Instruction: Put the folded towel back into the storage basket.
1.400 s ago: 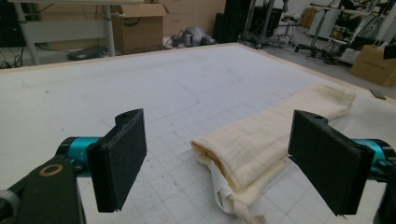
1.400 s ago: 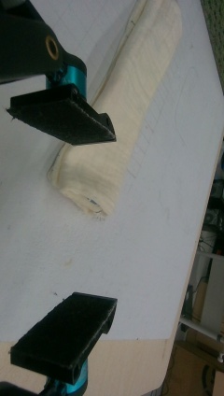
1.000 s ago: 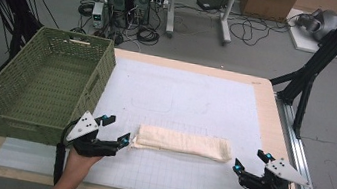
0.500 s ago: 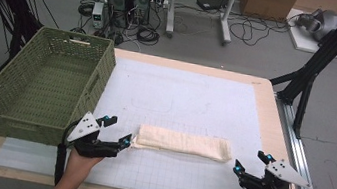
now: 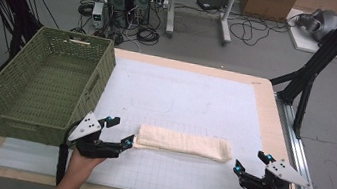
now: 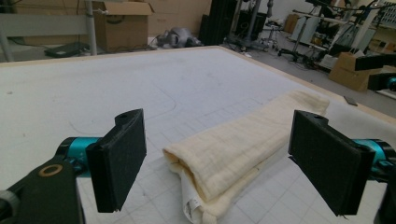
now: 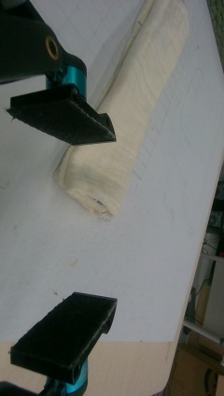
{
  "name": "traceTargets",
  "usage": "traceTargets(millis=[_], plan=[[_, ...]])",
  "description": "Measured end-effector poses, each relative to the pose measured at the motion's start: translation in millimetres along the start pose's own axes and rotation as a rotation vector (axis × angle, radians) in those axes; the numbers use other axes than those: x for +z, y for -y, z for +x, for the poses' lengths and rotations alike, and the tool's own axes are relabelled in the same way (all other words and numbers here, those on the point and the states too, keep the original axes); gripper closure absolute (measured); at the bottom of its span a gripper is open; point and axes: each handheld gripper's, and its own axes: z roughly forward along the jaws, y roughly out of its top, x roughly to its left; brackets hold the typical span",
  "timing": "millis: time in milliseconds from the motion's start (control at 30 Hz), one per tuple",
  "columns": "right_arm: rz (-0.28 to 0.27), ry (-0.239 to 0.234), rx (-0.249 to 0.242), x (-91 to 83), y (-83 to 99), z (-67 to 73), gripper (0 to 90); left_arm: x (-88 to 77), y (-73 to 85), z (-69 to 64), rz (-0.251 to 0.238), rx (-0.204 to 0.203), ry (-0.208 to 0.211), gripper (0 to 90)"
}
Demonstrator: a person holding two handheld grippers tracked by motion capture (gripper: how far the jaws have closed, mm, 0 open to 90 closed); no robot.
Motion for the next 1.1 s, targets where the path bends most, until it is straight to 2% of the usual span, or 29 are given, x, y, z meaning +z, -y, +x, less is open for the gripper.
traceTargets(millis=[233,367,567,633,667,700,767,800,900,1100], plan=[[0.005,-0.004,-0.007,0.7,0.1,0.6,15.7,5.3,0.2,-3.1,0.013,-0.005,0.018,19.4],[0.008,0.001,-0.005,0.6,0.8,-0.2,15.7,8.6,0.7,-1.7,0.06,-0.008,0.011,20.7],[0.004,0.0,0.003,0.9,1.0,1.0,15.8,20.6,-5.7,2.5,0.097,-0.013,0.004,23.3],[0.001,-0.001,-0.004,1.1,0.2,2.0,15.8,27.5,-7.6,5.5,0.116,-0.033,0.023,32.3],[0.001,-0.001,-0.004,1.1,0.2,2.0,15.8,30.8,-8.6,7.1,0.12,-0.047,0.036,32.3],[0.0,0.0,-0.007,1.0,-0.1,2.3,15.8,34.7,-9.3,8.4,0.123,-0.065,0.035,38.4],[0.001,0.0,-0.005,1.0,0.0,2.4,15.8,43.5,-9.5,11.7,0.15,-0.111,0.009,38.0],[0.002,0.0,0.0,0.6,0.2,2.3,15.8,47.5,-9.0,13.5,0.171,-0.118,-0.009,38.6],[0.004,0.0,0.003,-0.1,0.5,1.8,15.8,58.0,-6.2,18.0,0.228,-0.138,-0.045,38.4],[0.006,0.001,0.005,-0.1,0.6,1.7,15.8,68.7,-2.1,20.4,0.283,-0.148,-0.072,39.8]])
